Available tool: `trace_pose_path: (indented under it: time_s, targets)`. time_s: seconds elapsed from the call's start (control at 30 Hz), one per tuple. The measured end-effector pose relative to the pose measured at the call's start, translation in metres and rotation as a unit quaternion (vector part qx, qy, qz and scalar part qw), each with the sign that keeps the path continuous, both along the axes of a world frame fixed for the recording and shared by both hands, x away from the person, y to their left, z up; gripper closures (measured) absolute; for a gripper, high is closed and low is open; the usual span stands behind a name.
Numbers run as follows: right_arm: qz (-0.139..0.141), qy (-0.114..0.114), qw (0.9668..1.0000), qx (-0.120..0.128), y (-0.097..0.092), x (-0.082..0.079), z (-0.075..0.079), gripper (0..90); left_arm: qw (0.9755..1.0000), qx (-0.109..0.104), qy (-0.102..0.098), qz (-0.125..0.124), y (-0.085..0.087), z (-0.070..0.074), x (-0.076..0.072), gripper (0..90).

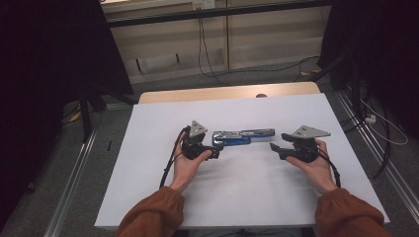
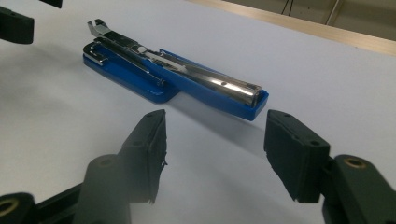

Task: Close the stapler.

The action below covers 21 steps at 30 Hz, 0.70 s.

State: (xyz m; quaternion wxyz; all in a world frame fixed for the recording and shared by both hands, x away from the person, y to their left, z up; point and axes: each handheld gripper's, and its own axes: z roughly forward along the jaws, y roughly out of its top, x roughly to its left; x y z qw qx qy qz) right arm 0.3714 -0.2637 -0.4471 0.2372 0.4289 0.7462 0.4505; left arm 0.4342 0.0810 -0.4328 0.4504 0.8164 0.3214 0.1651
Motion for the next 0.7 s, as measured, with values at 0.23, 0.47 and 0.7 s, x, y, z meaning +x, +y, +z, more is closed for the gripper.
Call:
trace_pose_path:
  time_s: [0.23, 0.47, 0.7]
  targets:
    - [0.000, 0.003, 1.0000, 0.001, 0.0005, 0.0022, -0.0025, 59.8, 1.0000, 0.006, -0.005, -0.002, -0.0020, -0.0058, -0.0012, 6.2]
    - [-0.001, 0.004, 1.0000, 0.002, 0.0002, 0.0043, -0.0048, 81.4, 0.9998, -0.010, 0.014, 0.012, 0.0025, -0.0073, -0.0018, 7.9]
    - [0.026, -0.005, 0.9995, -0.017, 0.0041, 0.0052, -0.0029, 90.0, 0.9998, -0.004, 0.005, 0.020, 0.0037, -0.0068, -0.0004, 19.2]
